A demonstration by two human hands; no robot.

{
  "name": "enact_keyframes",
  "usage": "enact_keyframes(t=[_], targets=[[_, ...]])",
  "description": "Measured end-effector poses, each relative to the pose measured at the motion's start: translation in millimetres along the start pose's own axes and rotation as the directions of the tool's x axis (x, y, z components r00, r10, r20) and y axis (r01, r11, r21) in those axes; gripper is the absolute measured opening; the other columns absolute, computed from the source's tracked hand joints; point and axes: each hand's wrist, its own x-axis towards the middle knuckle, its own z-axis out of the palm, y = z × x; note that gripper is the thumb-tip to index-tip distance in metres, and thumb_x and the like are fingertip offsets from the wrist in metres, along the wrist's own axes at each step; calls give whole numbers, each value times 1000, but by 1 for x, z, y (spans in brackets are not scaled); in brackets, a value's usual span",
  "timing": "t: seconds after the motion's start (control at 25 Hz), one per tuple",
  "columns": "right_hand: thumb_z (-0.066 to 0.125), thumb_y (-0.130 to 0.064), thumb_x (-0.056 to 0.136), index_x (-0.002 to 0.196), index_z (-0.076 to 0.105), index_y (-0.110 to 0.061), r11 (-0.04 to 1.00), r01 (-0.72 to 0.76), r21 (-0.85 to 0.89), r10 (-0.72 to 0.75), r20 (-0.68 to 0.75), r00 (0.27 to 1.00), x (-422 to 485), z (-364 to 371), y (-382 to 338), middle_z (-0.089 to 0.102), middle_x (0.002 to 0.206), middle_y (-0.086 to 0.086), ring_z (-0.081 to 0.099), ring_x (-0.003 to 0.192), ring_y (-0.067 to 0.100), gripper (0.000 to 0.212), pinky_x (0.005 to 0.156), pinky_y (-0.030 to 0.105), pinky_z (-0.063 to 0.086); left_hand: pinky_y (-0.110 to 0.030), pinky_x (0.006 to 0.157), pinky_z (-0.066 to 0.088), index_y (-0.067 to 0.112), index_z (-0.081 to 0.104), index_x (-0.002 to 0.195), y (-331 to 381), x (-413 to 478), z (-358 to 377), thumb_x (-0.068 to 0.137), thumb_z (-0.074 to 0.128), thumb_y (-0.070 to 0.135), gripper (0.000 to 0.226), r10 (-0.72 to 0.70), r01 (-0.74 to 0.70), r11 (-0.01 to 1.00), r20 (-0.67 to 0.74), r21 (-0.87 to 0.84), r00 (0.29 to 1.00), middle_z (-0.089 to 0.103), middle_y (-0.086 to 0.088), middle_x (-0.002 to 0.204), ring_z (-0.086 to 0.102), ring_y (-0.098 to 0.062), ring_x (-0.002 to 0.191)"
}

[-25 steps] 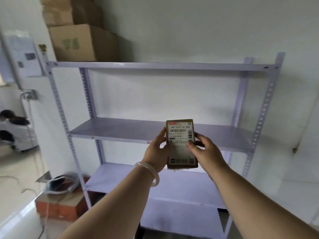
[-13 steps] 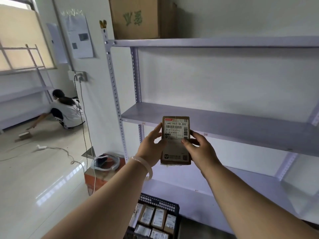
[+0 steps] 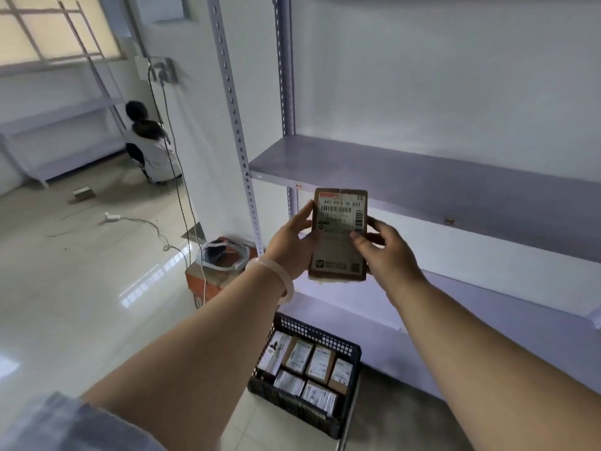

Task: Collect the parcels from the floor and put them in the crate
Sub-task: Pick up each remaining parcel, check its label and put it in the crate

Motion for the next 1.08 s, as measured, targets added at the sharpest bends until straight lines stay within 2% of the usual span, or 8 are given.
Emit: enact_keyframes(t=[0.24,0.4,0.48,0.56,0.64,0.88,1.0,1.08], targets=[[63,-45,86,131,50,-33,998,-15,-56,17,51,999,48,1,24,61,115,-6,58,109,22,48,88,47,55,-52,86,54,42,29,144,-19,40,12,98,47,11,58,-115,114,988,-3,-104,993,53,7,132,55,-18,111],[64,-45,85,132,49,-33,996,-70,-47,73,60,996,61,9,49,61,118,-3,58,112,24,51,88,48,54,-53,85,55,44,30,143,-42,59,18,97,48,11,59,-155,155,987,2,-43,988,56,8,132,58,-21,115],[63,-46,86,133,48,-33,994,-92,-59,95,39,995,67,11,60,60,120,-3,57,112,23,51,88,47,54,-44,85,56,43,30,144,-51,69,23,98,47,12,58,-148,148,989,19,-20,989,55,10,131,58,-19,113],[62,-46,87,133,47,-33,988,-133,-80,134,2,991,74,14,75,59,121,-3,57,111,22,50,89,43,54,-29,79,58,40,30,144,-65,82,29,98,46,12,57,-144,144,990,39,14,989,55,12,128,59,-15,109],[62,-46,87,134,47,-32,979,-185,-89,183,-32,983,78,19,94,60,121,-4,58,109,21,51,88,41,54,-25,77,57,39,30,145,-86,97,35,98,47,12,57,-157,154,987,85,32,984,54,10,129,60,-15,107],[66,-42,85,132,50,-34,921,-389,-20,382,-150,912,84,70,178,61,118,-7,64,98,17,50,69,34,59,-36,79,58,43,34,142,-191,138,39,97,49,12,57,-266,265,963,239,39,934,57,10,125,64,-10,98],[66,-40,85,131,51,-33,875,-484,2,478,-166,863,86,119,240,62,113,-8,63,87,7,48,55,16,52,-42,83,57,43,34,141,-266,159,29,97,49,13,56,-353,345,935,300,80,886,59,11,120,65,-15,101],[67,-40,85,130,52,-32,832,-554,14,548,-170,819,87,153,287,64,107,-10,63,81,3,48,54,16,50,-39,80,58,44,32,141,-321,169,24,97,48,13,56,-399,382,917,320,120,859,60,13,115,65,-13,97]])
